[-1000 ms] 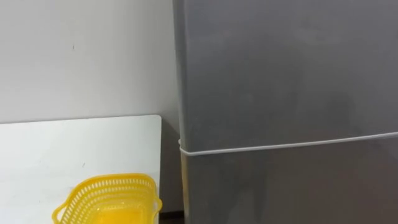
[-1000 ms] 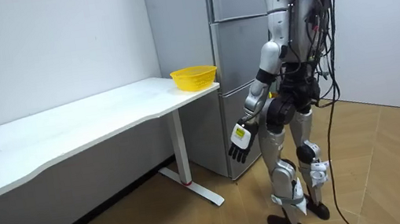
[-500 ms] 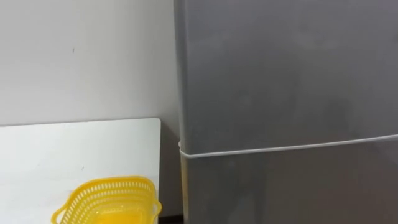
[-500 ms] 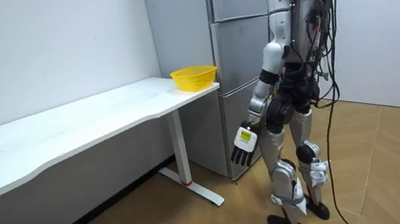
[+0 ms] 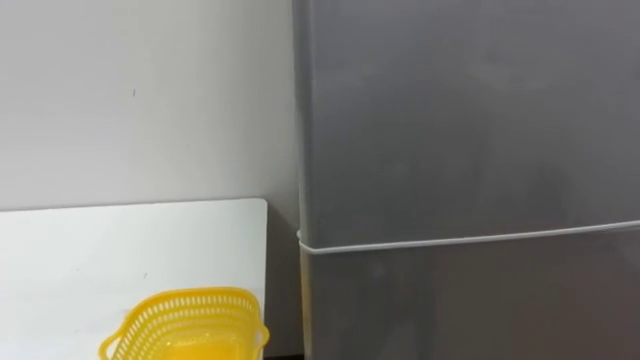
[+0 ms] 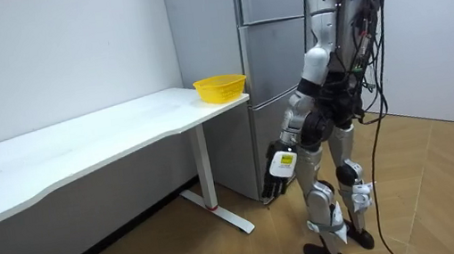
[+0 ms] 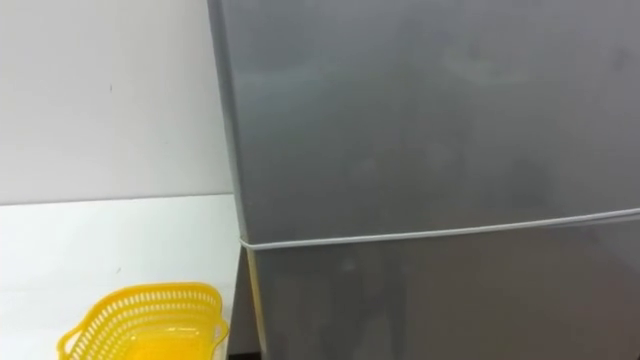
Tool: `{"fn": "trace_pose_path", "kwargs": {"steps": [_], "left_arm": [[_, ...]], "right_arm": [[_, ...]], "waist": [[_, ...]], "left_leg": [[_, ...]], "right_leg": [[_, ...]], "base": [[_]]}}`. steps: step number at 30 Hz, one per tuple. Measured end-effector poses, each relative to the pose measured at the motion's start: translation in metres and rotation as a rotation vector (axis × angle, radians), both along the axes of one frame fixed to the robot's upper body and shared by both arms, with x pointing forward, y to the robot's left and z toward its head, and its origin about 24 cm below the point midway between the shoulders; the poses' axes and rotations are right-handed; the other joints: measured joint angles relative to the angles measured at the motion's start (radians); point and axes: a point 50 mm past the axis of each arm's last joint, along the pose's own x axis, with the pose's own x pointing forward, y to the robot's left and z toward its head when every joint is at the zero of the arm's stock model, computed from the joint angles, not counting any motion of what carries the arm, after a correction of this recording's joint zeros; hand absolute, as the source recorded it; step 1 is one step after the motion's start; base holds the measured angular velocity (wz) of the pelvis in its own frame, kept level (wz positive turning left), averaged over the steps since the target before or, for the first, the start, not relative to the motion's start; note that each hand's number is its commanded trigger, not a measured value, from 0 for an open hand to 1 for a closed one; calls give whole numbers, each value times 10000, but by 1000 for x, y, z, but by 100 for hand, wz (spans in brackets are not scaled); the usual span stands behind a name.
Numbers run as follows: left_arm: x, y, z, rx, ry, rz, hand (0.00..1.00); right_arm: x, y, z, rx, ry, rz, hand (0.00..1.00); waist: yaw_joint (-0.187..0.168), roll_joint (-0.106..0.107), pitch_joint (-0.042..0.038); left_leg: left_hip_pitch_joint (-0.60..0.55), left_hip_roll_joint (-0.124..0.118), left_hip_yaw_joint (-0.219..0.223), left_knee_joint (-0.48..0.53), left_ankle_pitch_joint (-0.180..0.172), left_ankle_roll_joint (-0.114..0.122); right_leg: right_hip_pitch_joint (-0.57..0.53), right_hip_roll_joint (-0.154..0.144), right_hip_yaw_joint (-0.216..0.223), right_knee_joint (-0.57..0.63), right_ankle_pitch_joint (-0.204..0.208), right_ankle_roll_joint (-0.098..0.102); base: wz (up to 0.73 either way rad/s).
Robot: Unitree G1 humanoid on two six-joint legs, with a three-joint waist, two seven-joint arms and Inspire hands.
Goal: Retrieve from the upper fridge
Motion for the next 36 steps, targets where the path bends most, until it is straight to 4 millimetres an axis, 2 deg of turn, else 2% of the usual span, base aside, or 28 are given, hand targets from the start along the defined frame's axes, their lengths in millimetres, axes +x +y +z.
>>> {"fn": "trace_pose_path", "kwargs": {"steps": [3, 7, 10, 12, 14, 17, 21, 23, 25, 27, 31, 32, 36], "left_arm": [[14, 9, 8, 485, -526, 1145, 0], [31, 28, 23, 1229, -1352, 2897, 0], [37, 33, 30, 1418, -1627, 3969, 0], [43, 35, 35, 1434, -1924, 4484, 0], [47, 37, 40, 1635, -2052, 4660, 0], [61, 44, 56, 2126, -2592, 4968, 0], [81, 63, 94, 3692, -3660, 5470, 0], [91, 70, 115, 4510, -4265, 5443, 0], [101, 77, 142, 5231, -5057, 5574, 0], [105, 82, 165, 6030, -5642, 5701, 0], [106, 91, 207, 8179, -6699, 5558, 0], [106, 91, 213, 8391, -6897, 5515, 0], [107, 90, 261, 10544, -8375, 4773, 0]], "right_arm": [[1, -1, 0, -86, 5, 2, 0], [1, -2, 1, -136, -32, -19, 0], [1, -3, 1, -208, -22, 88, 0], [2, -3, 1, -220, -47, 132, 0], [5, -3, 1, -294, -77, 208, 0], [5, -4, 2, -413, -120, 380, 0], [5, -7, 2, -689, -100, 842, 0], [7, -7, 3, -739, -183, 984, 0], [8, -8, 4, -873, -228, 1089, 0], [8, -9, 4, -946, -220, 1072, 0], [2, -13, 4, -1041, -121, 961, 0], [1, -14, 4, -1053, -91, 961, 0], [-1, -17, 5, -1086, 6, 890, 0]], "waist": [[39, 24, 7], [222, 13, -44], [276, -9, -77], [281, -13, -76], [281, 23, -30], [305, -59, -40], [329, -66, -49], [481, -34, -57], [530, 68, -61], [531, 100, -78], [595, 244, -110], [583, 254, -105], [575, 234, -99]], "left_leg": [[-25, -2, -41, -5, -4, -1], [-149, -24, -167, 8, 1, -1], [-148, -30, -185, -13, 0, 1], [-162, -26, -207, -22, -2, 0], [-146, -16, -226, -40, -2, -1], [-132, -20, -233, -28, -2, -1], [-130, -27, -239, -4, -2, 1], [-146, -23, -247, -11, -3, 3], [-237, -51, -499, 4, -17, 21], [-303, -106, -693, 19, -13, 24], [-281, -174, -731, 94, 3, 40], [-279, -177, -752, 96, 3, 41], [-306, -196, -845, 53, -1, 44]], "right_leg": [[-68, 4, -28, -2, -8, 2], [-193, 5, -74, 28, -4, -4], [-197, -15, -199, 61, -4, 1], [-207, -16, -308, 88, -4, 1], [-236, -5, -262, 188, -3, 1], [-223, -8, -248, 187, -3, 1], [-239, -2, -139, 187, -3, 0], [-301, 24, -37, 193, 2, -8], [-346, 38, -40, 237, 13, -27], [-401, 39, -48, 253, 11, -30], [-466, 21, -50, 344, 5, -31], [-451, 20, -60, 337, 6, -30], [-405, 23, -119, 300, 5, -29]], "base": [[2], [0], [1], [4], [2], [0], [-7], [-17], [-3], [4], [0], [8], [4]]}}
